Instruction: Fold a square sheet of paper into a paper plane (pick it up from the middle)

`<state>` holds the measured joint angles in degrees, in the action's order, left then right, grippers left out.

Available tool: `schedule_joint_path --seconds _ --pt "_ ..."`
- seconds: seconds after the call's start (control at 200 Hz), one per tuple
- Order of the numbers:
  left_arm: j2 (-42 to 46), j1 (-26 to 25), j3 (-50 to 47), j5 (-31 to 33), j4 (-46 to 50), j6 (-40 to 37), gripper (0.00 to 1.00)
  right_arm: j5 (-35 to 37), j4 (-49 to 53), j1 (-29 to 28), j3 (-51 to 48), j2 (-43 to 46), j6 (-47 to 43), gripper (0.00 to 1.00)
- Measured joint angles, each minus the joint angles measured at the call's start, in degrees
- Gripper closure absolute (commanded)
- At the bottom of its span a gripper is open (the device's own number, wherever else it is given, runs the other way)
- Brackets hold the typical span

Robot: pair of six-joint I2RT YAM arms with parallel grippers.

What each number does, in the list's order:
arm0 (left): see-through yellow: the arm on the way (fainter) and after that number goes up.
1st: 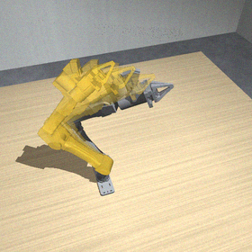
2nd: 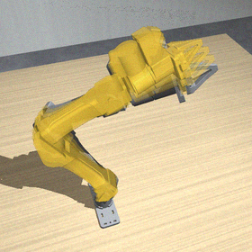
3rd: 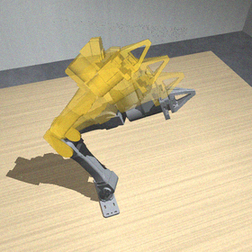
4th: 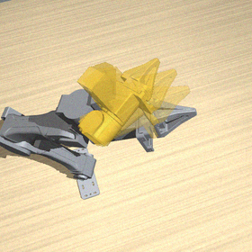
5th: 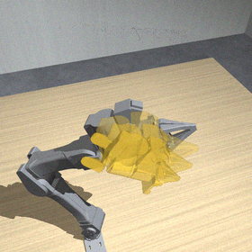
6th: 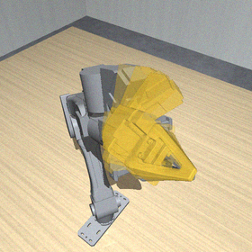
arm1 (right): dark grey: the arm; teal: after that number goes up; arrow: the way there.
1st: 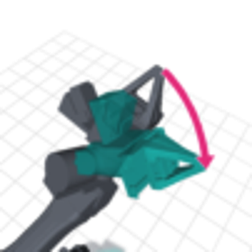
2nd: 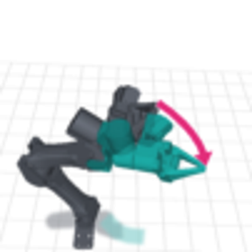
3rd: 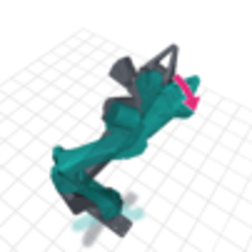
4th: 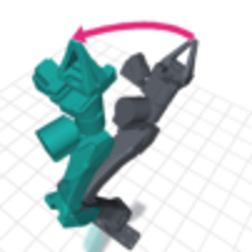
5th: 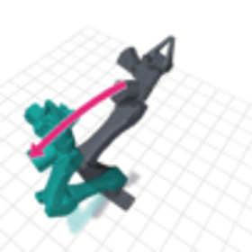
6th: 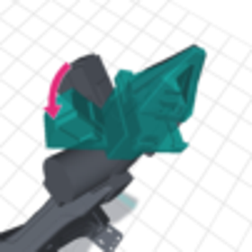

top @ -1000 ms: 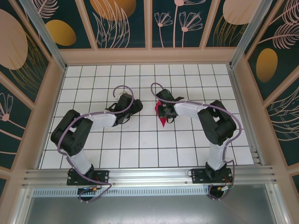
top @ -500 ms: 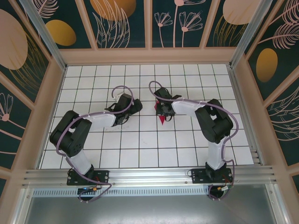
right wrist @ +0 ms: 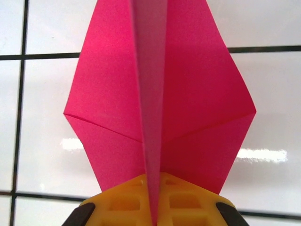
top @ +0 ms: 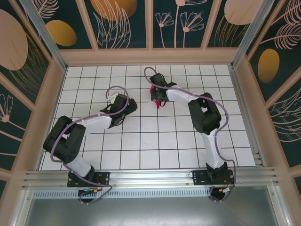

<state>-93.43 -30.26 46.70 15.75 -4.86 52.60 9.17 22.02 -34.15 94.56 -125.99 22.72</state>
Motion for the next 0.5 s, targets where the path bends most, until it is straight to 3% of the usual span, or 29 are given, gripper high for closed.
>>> schedule_joint_path --seconds 0.5 --pt "0.0 0.0 -1.2 -0.7 0.0 0.0 0.01 0.0 2.1 0.0 4.0 -4.6 -1.2 0.86"
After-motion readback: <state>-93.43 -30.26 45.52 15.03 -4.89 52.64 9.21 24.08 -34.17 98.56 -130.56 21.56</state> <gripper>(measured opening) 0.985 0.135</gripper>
